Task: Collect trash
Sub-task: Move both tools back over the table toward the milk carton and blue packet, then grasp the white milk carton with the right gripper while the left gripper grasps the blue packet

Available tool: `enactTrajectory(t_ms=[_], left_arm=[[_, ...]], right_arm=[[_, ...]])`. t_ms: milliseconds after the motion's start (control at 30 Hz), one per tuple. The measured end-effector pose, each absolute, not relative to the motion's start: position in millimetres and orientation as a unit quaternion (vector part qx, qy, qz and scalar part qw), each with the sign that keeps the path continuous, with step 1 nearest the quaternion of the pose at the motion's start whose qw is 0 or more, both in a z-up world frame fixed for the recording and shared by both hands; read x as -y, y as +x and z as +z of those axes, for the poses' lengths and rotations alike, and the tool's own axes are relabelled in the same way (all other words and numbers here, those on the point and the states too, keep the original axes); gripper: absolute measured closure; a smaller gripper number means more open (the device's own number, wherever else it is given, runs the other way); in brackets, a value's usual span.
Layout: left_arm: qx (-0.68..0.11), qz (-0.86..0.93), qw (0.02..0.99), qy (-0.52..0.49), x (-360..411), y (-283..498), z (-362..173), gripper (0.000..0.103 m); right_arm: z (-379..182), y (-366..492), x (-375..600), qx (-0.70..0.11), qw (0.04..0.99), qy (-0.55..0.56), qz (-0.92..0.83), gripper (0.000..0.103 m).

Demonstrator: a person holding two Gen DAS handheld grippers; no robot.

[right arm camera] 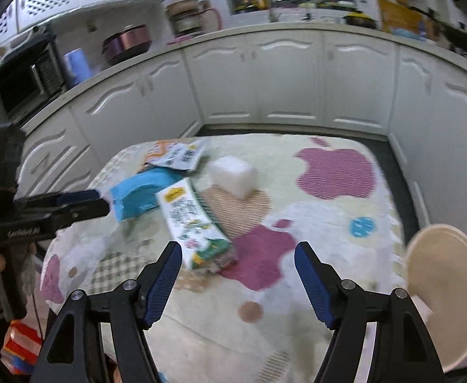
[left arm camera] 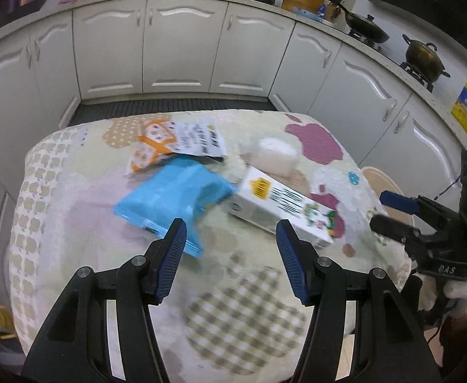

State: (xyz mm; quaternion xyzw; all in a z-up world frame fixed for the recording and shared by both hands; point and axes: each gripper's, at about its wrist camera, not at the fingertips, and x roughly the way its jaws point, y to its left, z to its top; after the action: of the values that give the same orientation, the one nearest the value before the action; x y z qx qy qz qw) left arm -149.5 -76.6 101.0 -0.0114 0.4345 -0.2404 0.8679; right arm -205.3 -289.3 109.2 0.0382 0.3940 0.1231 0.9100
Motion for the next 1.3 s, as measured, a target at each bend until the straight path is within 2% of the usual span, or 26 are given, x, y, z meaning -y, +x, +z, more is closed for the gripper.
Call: enactTrajectory(t_ms=[133, 600, 1000, 1033, 1067, 1133, 1167, 1300], left_arm=[[-0.433, -0.237, 0.870, -0.008, 69.3, -130.5, 97.3, 0.037], [-0.470, -0.253, 0.844, 0.050, 79.4, -75.9, 61.8, 0.037], [-0.490, -0.268, 0.828, 0.047, 76.3, -63.1, 51.9, 0.037], [-0.493, -0.270, 0.826, 0.044, 76.9, -62.8, 50.5, 0.037], [-0.498, -0.272, 0.823, 0.040, 77.1, -62.7, 48.8, 0.037], [-0.502, -0.276, 0.819, 0.040, 78.6, -64.3, 46.0, 0.037], [-0.503, -0.277, 0.818, 0.041, 79.2, -65.6, 44.9, 0.038], [-0.500, -0.282, 0.819, 0.008, 76.6, -74.3, 47.9, 0.061]], right_arm=[[100.9, -185.1, 268.8, -0.408, 0.898, 0.024, 0.160, 0.030], [75.5, -143.8, 228.0, -0.426, 0.882, -0.049, 0.197, 0.026], [66.0, -133.6, 225.4, -0.433, 0.878, -0.031, 0.200, 0.027], [65.3, -134.1, 222.8, -0.433, 0.879, -0.041, 0.197, 0.031], [64.2, -134.8, 220.6, -0.433, 0.879, -0.050, 0.196, 0.044], [62.4, -134.9, 218.6, -0.435, 0.877, -0.058, 0.193, 0.046], [62.6, -135.9, 218.8, -0.434, 0.878, -0.056, 0.194, 0.048], [66.5, -146.0, 223.7, -0.432, 0.879, -0.050, 0.197, 0.052]])
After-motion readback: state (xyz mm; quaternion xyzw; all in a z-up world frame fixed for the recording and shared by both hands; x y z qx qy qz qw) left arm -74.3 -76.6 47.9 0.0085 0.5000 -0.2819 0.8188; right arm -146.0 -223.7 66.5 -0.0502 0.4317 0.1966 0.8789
